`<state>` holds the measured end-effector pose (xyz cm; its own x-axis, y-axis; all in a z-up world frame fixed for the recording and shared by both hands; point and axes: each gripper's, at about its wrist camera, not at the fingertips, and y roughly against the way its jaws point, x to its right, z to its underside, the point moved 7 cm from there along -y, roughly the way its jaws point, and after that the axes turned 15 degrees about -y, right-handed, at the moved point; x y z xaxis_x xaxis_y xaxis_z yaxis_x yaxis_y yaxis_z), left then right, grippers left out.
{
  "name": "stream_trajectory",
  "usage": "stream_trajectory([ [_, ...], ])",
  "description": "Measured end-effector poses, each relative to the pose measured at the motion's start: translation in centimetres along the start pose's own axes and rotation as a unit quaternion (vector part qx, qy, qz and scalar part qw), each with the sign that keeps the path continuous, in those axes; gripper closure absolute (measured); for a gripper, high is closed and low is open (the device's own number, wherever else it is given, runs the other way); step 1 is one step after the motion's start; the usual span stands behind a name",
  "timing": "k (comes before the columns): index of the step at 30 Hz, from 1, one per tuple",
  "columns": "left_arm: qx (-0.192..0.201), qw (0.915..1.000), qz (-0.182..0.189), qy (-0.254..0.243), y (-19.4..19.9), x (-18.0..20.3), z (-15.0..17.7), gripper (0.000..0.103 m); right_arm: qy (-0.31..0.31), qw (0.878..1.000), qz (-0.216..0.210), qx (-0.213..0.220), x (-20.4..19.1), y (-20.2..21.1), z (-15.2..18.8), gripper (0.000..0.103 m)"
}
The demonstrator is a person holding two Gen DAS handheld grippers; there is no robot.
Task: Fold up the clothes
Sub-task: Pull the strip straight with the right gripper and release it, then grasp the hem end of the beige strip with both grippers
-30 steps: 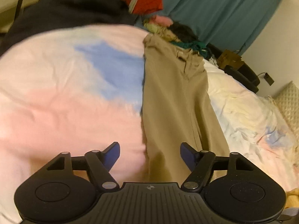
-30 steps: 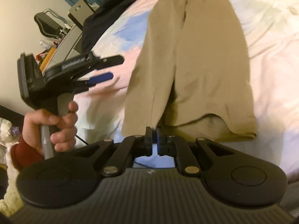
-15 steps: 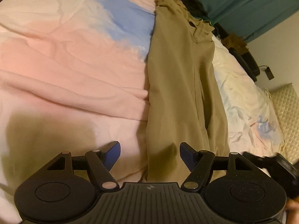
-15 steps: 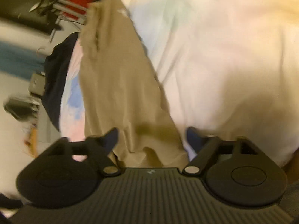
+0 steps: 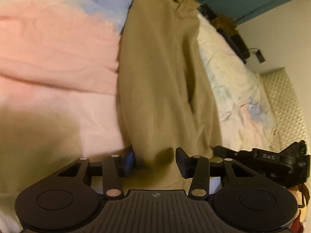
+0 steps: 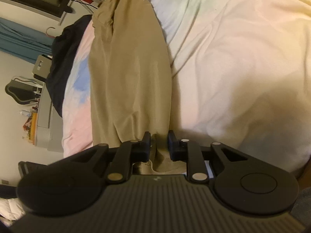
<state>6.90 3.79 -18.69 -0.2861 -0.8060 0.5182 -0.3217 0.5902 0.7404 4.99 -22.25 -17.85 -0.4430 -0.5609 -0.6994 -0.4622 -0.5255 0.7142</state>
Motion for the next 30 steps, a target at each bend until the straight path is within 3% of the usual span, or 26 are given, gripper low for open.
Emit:
stream_trajectory([
  [3, -0.004, 1.0, 0.002, 0.008, 0.0, -0.1, 0.4, 0.055, 0.001, 0.999, 0.031, 0.011, 0.5, 0.0, 0.0, 0.077],
  [6, -0.002, 0.9998, 0.007, 0.02, 0.0, -0.1, 0.6, 0.052, 0.002, 0.999, 0.036, 0.026, 0.7, 0.1, 0.0, 0.057],
  [7, -0.002, 0.9997, 0.008, 0.024, 0.0, -0.1, 0.6, 0.052, 0.006, 0.999, 0.035, 0.026, 0.6, 0.0, 0.1, 0.056],
  [15, -0.002, 0.9995, 0.018, 0.024, -0.3, 0.5, 0.6, 0.04, 0.042, 0.998, 0.053, -0.002, 0.3, -0.9, 0.7, 0.054],
  [19, 0.004, 0.9994, 0.027, 0.022, -0.2, 0.6, 0.5, 0.038, 0.037, 0.998, 0.017, -0.045, -0.1, -0.8, 1.7, 0.054],
  [20, 0.004, 0.9994, 0.026, 0.021, -0.3, 0.7, 0.5, 0.041, 0.043, 0.998, 0.02, -0.047, -0.1, -0.7, 1.9, 0.059],
  [23, 0.002, 0.9998, 0.013, 0.015, -0.3, 0.8, 0.6, 0.049, 0.067, 0.996, 0.034, -0.049, -0.3, -0.5, 2.7, 0.087],
  [25, 0.002, 0.9999, 0.0, 0.01, -0.2, 0.8, 0.7, 0.06, 0.09, 0.994, 0.041, -0.035, -0.7, -0.1, 3.1, 0.092],
  [29, 0.024, 0.9994, 0.002, 0.024, 0.7, 0.6, 0.5, 0.094, 0.122, 0.992, 0.031, -0.002, -1.9, 1.3, 3.4, 0.094],
  [30, 0.034, 0.999, 0.005, 0.028, 1.1, 0.6, 0.3, 0.095, 0.12, 0.993, 0.017, 0.007, -2.2, 2.0, 3.3, 0.094],
])
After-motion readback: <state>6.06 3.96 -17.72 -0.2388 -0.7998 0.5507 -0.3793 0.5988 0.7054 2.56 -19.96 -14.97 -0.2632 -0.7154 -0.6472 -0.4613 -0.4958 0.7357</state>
